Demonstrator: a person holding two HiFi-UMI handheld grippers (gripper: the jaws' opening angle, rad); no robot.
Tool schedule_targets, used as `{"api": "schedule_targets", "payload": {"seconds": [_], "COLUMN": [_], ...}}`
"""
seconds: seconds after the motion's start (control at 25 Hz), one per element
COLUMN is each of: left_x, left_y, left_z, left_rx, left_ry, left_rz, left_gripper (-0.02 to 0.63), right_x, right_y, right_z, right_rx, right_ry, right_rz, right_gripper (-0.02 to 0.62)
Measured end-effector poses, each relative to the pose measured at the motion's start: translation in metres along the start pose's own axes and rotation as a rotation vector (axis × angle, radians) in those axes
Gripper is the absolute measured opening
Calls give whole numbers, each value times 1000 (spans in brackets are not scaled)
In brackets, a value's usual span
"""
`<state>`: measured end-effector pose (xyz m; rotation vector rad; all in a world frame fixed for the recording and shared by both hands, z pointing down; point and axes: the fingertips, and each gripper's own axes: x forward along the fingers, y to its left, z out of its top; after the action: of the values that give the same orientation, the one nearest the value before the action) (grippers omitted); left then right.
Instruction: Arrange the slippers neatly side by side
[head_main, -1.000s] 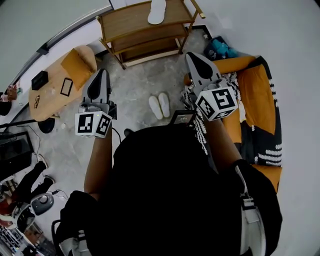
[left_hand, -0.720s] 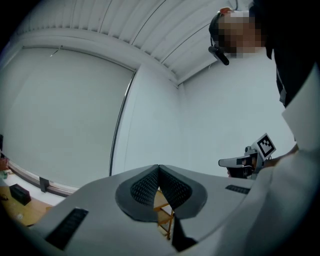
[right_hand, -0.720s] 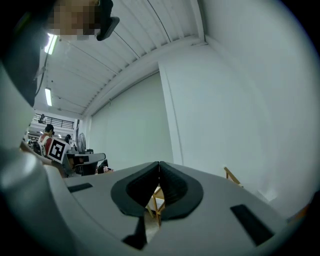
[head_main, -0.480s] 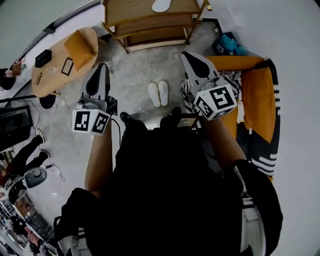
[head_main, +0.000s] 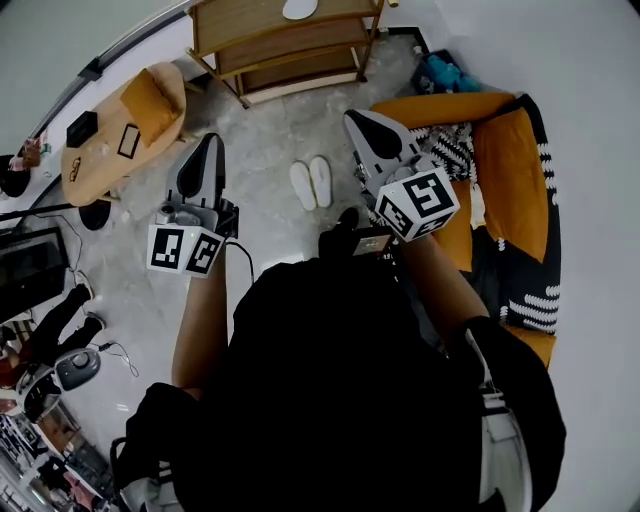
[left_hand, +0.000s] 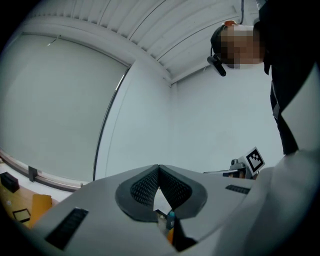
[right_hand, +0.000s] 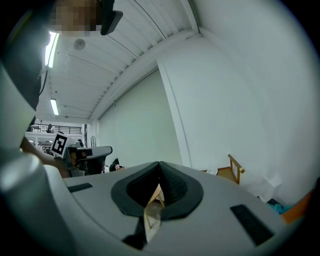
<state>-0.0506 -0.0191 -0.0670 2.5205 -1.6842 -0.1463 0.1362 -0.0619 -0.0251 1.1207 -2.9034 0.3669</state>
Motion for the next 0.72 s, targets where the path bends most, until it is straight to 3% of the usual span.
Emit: {"api": "schedule_targets", "payload": {"seconds": [0.16,0.48,0.72], "left_x": [-24,-116,-179], "left_y": [-20,-9,-22], "left_z": [6,-10,-16], "left_rx": [22,-19,-92], "left_ry": [-45,-44,-58], "left_rz": [-16,131,80], "left_gripper": [15,15,15], "right_x": [-24,-61,-86], "right_y": [22,90,136], "right_z": [-5,-9,-11], "right_rx": [-26,-112,-133], "right_ry": [-1,-10,-20], "right_rz": [-35,-63,-54], "right_gripper": [32,32,32]}}
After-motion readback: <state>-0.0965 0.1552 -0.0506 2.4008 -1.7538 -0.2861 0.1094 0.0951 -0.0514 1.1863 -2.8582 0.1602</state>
